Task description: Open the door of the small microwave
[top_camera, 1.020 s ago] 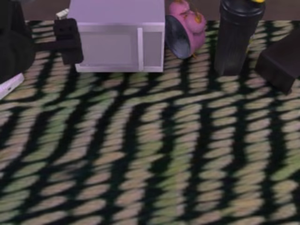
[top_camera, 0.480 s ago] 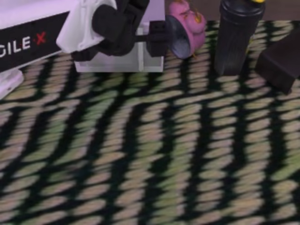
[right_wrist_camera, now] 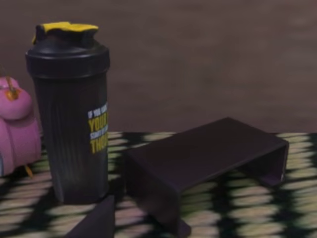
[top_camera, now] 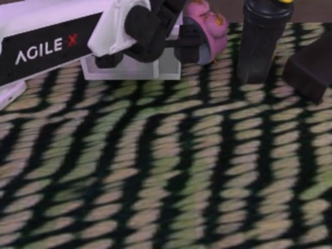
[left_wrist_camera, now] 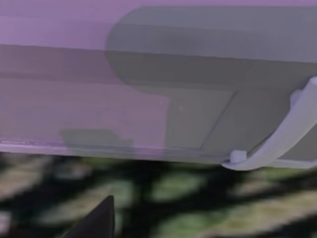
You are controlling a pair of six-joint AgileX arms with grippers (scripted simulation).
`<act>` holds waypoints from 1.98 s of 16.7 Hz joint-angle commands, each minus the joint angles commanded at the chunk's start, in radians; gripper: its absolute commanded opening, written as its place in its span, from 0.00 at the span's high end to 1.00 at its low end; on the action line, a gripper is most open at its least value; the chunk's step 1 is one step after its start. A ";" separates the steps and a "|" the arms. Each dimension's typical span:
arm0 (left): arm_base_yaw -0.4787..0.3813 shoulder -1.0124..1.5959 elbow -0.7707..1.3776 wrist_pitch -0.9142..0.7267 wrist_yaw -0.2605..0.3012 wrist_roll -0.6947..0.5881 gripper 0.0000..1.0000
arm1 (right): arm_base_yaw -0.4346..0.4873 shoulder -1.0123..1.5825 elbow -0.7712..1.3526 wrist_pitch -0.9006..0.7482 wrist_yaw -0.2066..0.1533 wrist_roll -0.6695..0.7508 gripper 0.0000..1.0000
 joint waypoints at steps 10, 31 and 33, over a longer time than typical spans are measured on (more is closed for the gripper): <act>0.064 0.215 0.084 0.151 0.041 0.057 0.00 | 0.000 0.000 0.000 0.000 0.000 0.000 0.00; 0.064 0.216 0.085 0.152 0.041 0.057 1.00 | 0.000 0.000 0.000 0.000 0.000 0.000 0.00; 0.064 0.216 0.085 0.152 0.041 0.057 1.00 | 0.000 0.000 0.000 0.000 0.000 0.000 0.00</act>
